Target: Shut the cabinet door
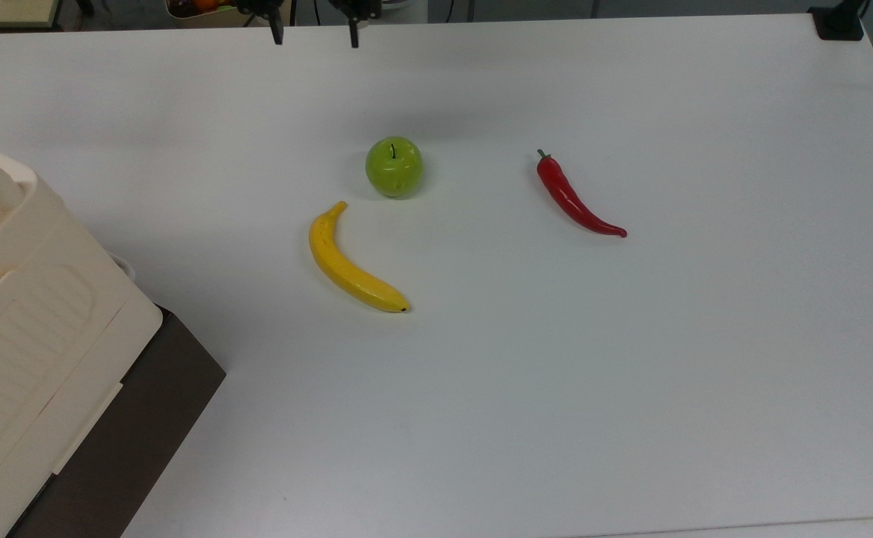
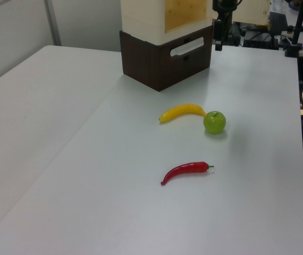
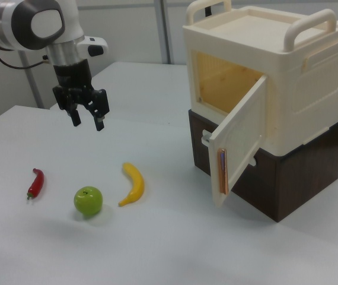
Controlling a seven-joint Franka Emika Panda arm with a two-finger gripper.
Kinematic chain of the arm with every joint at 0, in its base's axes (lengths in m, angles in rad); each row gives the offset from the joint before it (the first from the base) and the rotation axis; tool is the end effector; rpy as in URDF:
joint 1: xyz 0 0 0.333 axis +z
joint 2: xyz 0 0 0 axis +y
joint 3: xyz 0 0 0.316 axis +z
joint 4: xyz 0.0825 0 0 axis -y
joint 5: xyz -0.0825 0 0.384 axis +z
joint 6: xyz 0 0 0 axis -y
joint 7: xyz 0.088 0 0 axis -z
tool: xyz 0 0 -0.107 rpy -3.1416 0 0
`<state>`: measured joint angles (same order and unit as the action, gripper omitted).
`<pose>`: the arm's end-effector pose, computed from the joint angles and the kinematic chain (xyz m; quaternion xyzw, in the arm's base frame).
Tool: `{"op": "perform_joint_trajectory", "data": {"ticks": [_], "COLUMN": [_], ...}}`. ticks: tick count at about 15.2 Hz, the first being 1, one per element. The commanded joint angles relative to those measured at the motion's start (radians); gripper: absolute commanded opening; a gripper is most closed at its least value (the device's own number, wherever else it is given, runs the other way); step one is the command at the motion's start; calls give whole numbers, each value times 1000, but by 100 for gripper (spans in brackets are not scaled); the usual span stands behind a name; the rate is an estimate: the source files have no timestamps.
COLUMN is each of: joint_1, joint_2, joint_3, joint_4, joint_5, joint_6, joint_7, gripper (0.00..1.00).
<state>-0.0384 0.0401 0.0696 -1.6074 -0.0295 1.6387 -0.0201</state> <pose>0.5712 0.0141 0.5906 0.9995 0.0267 -0.0043 0.0133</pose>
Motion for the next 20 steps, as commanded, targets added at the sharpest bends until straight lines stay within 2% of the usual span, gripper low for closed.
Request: {"op": "perform_joint_trajectory", "data": {"ticks": [1,3,4,8,15,17,20], "joint_1": [-1,-3,-6,-26,-159,-198,-248], "joint_2": [-22,-22,-22,-23,-2,-2,-2], "joint_3": [-13,-16,-16,-22,-51,-74,-112], "joint_4": [3,4,6,23,142,187,199], "joint_5": [-10,-6,-4,-10,-15,-13,-12], "joint_6": [-16,-16,-16,-14,3,62,194], "joint_7": [-80,-83,-83,-84,-80,-77,-70], "gripper": [34,9,0,0,0,0,0]}}
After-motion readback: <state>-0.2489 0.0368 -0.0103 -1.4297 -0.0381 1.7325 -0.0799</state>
